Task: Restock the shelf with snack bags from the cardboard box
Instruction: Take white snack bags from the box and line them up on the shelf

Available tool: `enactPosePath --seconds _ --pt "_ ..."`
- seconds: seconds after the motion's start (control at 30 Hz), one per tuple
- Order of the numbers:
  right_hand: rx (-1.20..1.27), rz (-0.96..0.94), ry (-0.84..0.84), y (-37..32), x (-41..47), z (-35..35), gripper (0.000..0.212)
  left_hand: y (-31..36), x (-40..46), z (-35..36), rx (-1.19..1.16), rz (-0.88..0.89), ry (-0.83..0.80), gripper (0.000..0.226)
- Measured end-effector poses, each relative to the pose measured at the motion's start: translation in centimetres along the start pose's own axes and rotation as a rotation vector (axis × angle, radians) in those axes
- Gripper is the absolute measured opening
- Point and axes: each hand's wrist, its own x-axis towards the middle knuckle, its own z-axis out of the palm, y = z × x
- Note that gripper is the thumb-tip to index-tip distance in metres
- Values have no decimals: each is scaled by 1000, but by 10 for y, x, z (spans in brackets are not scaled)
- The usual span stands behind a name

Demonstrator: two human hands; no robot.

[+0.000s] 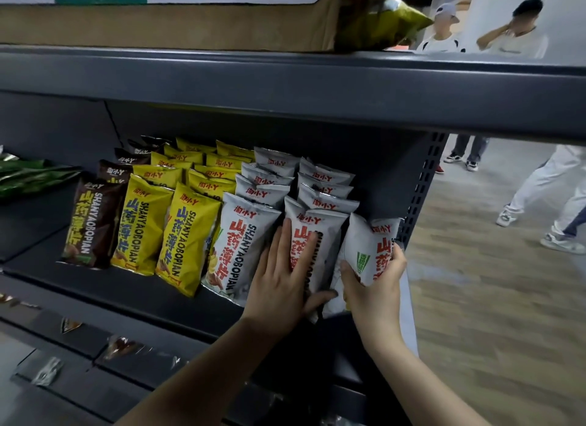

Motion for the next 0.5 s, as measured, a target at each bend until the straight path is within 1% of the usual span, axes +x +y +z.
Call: enactPosePath --seconds 0.07,0.13,0.17,0.23,0.27,0.3,0.33,0.37,0.43,0.47,0.5 --pt "22 5 8 -1 1 -1 73 1 -1 -9 8 -20 -27 99" --pt "63 30 10 -4 3 -3 74 9 -5 -23 7 -32 1 95" --pt "97 53 15 -6 5 -4 75 17 -8 -31 -9 -23 36 88" --pt "154 99 32 -9 13 -9 77 39 -14 -39 -98 54 147 65" --pt "169 100 37 -11 18 -12 80 52 -15 -41 -147 103 162 57" --pt "166 92 34 -11 24 -16 85 65 -14 -39 -173 136 140 54" --pt "149 93 26 -11 31 -20 90 76 -11 -36 -190 127 91 56" --pt "131 96 9 -12 37 -24 94 86 -7 -29 -197 73 26 62" --pt "114 118 -42 -11 47 -29 99 100 8 -9 -171 -80 -85 81" --pt "107 128 -85 -10 50 -32 102 105 15 -1 -216 -126 -118 87" --pt "101 139 -137 -9 52 -34 98 110 23 7 -253 -160 -114 87"
